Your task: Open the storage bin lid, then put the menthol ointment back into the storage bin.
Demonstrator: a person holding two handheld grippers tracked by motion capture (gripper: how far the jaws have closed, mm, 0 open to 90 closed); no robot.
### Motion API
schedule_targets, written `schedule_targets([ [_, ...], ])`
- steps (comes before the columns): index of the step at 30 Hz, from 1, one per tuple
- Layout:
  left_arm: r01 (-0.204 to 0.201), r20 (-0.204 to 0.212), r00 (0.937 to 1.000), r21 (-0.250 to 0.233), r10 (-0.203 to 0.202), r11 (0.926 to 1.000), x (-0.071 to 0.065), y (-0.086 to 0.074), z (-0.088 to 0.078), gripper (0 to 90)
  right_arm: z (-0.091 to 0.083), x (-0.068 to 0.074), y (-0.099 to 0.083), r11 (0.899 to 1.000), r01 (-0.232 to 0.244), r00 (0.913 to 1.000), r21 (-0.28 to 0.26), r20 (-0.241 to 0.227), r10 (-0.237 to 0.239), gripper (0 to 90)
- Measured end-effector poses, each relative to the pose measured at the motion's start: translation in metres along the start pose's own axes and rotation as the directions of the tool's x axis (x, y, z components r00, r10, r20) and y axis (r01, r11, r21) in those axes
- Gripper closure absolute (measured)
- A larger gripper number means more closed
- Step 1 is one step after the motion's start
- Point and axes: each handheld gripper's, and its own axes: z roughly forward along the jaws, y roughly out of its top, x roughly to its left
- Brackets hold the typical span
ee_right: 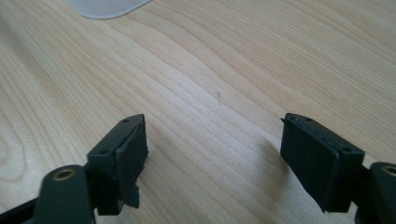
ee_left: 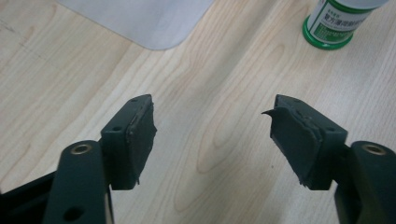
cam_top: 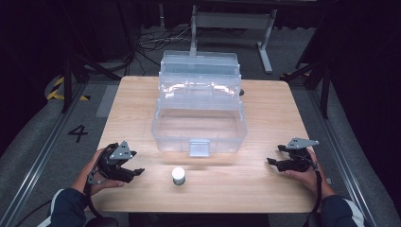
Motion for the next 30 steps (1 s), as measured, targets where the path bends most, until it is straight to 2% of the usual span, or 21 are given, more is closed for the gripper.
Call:
schedule_targets([
  [3,0.002,0.018,0.9998,0.025,-0.003,0.9997,-0.003,0.003,0.001,26.7,0.001,-0.002,-0.001,1.0,-0.02,0.9997,-0.006,-0.014,0.02,20.8],
  [7,-0.04,0.028,0.9989,0.066,0.038,0.997,-0.008,0.011,0.002,25.1,0.001,-0.002,-0.001,1.0,-0.02,0.9997,-0.007,-0.013,0.02,20.4],
  [8,-0.04,0.028,0.9989,0.066,0.038,0.997,-0.008,0.011,0.002,24.9,0.001,-0.002,-0.001,1.0,-0.02,0.9997,-0.006,-0.013,0.02,20.2],
  [9,-0.054,0.043,0.9978,0.078,0.051,0.9955,-0.012,0.016,0.002,24.9,0.002,-0.002,-0.001,1.0,-0.021,0.9997,-0.005,-0.013,0.021,20.0],
  [14,-0.088,0.067,0.9944,0.1,0.081,0.9911,-0.018,0.024,0.003,24.8,0.002,-0.002,-0.001,1.0,-0.02,0.9997,-0.006,-0.012,0.02,19.7],
  [17,-0.092,0.074,0.9937,0.124,0.084,0.988,-0.019,0.031,0.006,24.4,0.002,-0.002,-0.001,1.0,-0.02,0.9997,-0.007,-0.012,0.02,19.8],
  [24,-0.131,0.1,0.9884,0.177,0.114,0.9755,-0.024,0.046,0.01,23.4,0.002,-0.002,-0.001,1.0,-0.023,0.9997,-0.004,-0.009,0.023,19.8],
  [30,-0.174,0.113,0.9819,0.218,0.152,0.9602,-0.031,0.058,0.019,23.2,0.001,-0.002,-0.002,1.0,-0.02,0.9998,-0.006,-0.007,0.02,20.2],
])
